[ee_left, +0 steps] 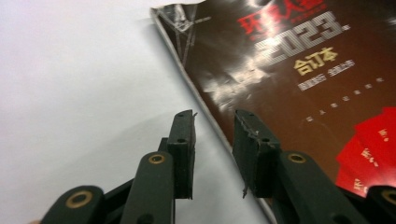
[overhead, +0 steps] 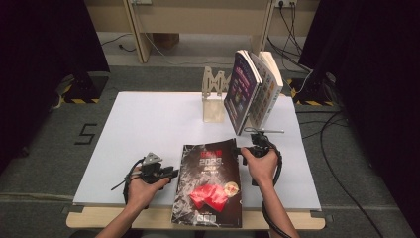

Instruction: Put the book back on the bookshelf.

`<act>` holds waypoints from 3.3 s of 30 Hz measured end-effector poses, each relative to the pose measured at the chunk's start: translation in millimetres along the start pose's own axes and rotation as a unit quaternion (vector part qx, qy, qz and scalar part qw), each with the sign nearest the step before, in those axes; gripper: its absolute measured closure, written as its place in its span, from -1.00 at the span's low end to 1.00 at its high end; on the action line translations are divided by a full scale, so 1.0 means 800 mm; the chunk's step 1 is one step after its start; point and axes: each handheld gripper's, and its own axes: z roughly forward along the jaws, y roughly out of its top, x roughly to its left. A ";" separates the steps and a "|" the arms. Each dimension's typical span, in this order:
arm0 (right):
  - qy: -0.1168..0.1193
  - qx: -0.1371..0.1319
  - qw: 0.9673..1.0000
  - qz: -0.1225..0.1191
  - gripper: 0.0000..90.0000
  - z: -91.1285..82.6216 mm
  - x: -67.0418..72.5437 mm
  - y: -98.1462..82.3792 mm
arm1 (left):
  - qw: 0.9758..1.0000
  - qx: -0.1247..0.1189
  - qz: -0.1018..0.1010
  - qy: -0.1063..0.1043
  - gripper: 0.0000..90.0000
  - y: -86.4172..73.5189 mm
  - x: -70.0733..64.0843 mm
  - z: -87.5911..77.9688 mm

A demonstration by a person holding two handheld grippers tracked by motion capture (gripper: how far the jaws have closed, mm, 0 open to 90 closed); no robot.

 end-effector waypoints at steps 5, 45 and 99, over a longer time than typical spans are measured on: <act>0.001 -0.024 1.000 -0.013 0.94 -0.015 0.013 0.006 | 1.000 -0.003 -0.005 0.007 0.49 -0.001 0.006 -0.002; 0.007 -0.195 0.979 -0.053 0.94 -0.078 0.059 0.050 | 1.000 -0.011 -0.006 0.020 0.47 -0.002 0.015 -0.005; 0.005 -0.237 0.968 -0.080 0.94 -0.084 0.079 0.082 | 1.000 -0.017 -0.008 0.022 0.49 -0.001 0.019 -0.006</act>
